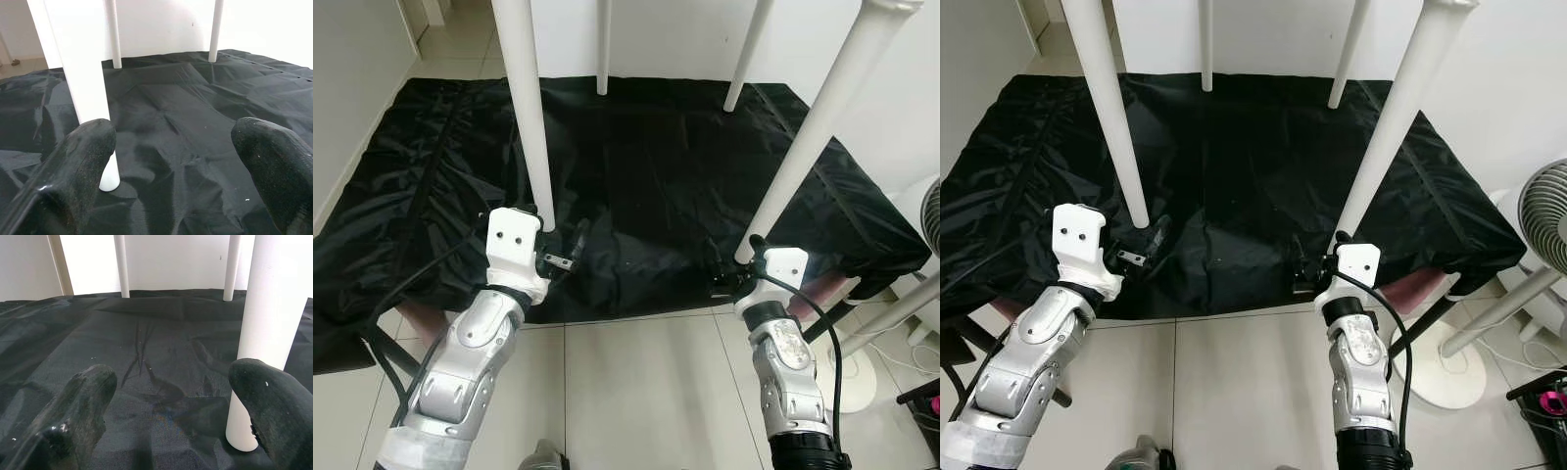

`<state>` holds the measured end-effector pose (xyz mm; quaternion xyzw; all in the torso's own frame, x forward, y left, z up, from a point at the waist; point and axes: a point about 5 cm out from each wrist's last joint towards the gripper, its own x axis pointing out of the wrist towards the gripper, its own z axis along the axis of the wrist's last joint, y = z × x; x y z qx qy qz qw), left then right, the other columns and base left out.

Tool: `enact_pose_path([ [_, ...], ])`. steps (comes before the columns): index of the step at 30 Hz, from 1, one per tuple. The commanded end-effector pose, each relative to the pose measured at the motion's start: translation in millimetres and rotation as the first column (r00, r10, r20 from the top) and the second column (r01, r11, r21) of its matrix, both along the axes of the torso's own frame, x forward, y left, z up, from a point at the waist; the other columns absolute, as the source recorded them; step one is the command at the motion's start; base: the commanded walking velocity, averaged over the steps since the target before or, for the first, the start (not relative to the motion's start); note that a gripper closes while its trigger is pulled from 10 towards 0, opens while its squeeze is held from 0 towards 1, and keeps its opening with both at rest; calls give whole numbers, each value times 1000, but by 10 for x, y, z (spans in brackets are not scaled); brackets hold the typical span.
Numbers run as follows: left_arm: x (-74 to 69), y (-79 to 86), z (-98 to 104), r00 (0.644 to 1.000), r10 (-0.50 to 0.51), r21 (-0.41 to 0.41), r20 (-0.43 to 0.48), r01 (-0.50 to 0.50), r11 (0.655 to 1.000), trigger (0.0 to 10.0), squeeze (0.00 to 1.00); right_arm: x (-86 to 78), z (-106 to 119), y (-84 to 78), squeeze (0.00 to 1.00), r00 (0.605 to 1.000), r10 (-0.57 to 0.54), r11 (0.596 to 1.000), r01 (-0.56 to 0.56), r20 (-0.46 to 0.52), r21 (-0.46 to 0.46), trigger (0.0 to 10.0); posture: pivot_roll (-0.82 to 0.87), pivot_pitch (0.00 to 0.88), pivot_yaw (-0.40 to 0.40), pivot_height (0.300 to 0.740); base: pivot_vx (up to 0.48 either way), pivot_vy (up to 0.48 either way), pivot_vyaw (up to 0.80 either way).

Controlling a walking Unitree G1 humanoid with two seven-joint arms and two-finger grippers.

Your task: Building children table

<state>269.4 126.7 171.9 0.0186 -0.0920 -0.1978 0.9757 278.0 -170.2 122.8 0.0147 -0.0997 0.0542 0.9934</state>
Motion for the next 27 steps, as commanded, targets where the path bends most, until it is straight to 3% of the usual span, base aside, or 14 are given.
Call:
enact_pose_path([
  [1, 32, -5, 23, 1000, -14, 11, -5, 14, 1000, 10000, 0, 14, 27, -31, 0, 1000, -17, 1000, 17, 9, 4, 10000, 18, 77, -37, 740, 0, 0, 0],
  [27, 32, -5, 23, 1000, -14, 11, -5, 14, 1000, 10000, 0, 14, 27, -31, 0, 1000, -17, 1000, 17, 9, 4, 10000, 18, 77, -37, 740, 0, 0, 0],
])
